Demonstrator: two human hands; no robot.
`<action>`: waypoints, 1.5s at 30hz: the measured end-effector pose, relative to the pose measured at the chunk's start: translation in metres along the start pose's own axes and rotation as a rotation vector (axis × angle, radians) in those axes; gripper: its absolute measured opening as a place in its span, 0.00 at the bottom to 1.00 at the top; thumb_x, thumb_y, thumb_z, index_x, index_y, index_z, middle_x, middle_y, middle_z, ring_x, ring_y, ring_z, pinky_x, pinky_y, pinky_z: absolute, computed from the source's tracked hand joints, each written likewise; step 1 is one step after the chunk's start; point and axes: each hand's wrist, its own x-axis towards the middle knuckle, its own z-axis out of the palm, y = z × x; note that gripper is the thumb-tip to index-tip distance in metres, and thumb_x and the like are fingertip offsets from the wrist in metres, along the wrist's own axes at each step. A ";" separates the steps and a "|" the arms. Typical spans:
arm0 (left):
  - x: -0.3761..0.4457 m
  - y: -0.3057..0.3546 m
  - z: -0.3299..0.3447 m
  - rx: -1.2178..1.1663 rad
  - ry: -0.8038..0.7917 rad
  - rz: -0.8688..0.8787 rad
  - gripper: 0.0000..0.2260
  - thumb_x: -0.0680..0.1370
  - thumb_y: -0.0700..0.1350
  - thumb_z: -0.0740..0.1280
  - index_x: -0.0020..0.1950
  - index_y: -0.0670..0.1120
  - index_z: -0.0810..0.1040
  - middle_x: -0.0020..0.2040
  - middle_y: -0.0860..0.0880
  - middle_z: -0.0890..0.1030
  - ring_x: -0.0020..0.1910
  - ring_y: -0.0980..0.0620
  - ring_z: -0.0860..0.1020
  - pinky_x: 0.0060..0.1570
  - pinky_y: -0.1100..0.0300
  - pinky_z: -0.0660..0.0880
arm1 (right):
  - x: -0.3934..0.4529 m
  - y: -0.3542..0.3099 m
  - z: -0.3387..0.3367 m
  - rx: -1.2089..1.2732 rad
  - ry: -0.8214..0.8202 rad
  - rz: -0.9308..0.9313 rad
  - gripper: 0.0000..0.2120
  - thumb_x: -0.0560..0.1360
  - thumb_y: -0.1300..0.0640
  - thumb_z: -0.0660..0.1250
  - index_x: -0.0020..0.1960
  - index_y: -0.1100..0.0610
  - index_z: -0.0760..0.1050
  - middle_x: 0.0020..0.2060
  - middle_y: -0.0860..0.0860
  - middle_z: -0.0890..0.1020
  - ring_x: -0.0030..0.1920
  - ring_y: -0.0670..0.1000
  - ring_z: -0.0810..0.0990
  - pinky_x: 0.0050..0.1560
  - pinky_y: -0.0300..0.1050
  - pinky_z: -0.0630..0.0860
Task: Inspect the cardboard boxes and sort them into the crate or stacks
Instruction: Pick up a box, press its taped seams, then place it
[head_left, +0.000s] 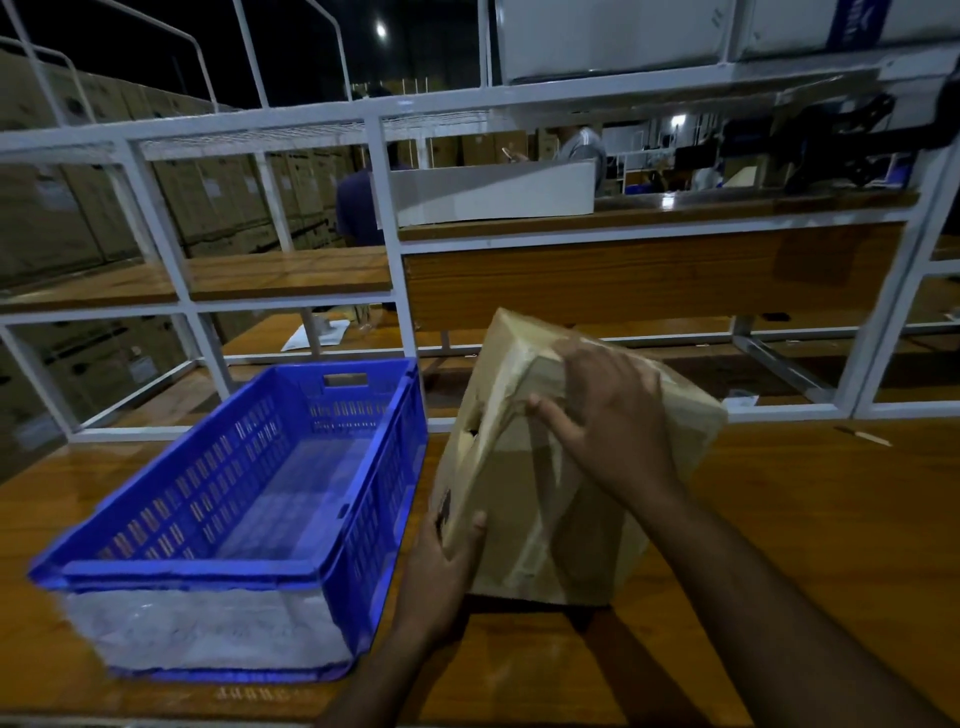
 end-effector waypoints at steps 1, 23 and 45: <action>0.000 -0.003 -0.001 0.001 -0.013 0.010 0.37 0.68 0.79 0.62 0.73 0.62 0.69 0.67 0.58 0.78 0.62 0.57 0.78 0.63 0.49 0.77 | -0.002 -0.007 0.005 -0.029 -0.028 -0.044 0.26 0.77 0.38 0.66 0.71 0.47 0.68 0.67 0.47 0.75 0.69 0.49 0.70 0.69 0.56 0.61; 0.041 0.101 -0.042 0.584 0.203 0.749 0.24 0.79 0.60 0.65 0.71 0.50 0.76 0.70 0.51 0.77 0.75 0.54 0.67 0.70 0.44 0.70 | -0.020 -0.021 0.042 -0.085 -0.057 -0.069 0.26 0.80 0.40 0.54 0.66 0.55 0.77 0.63 0.51 0.81 0.66 0.49 0.76 0.68 0.49 0.66; 0.055 0.109 -0.062 0.640 0.270 0.731 0.29 0.76 0.70 0.57 0.59 0.49 0.81 0.59 0.51 0.81 0.60 0.53 0.77 0.59 0.54 0.76 | -0.001 0.028 0.005 -0.054 -0.007 0.092 0.16 0.81 0.45 0.62 0.56 0.55 0.82 0.52 0.53 0.85 0.49 0.47 0.78 0.52 0.46 0.69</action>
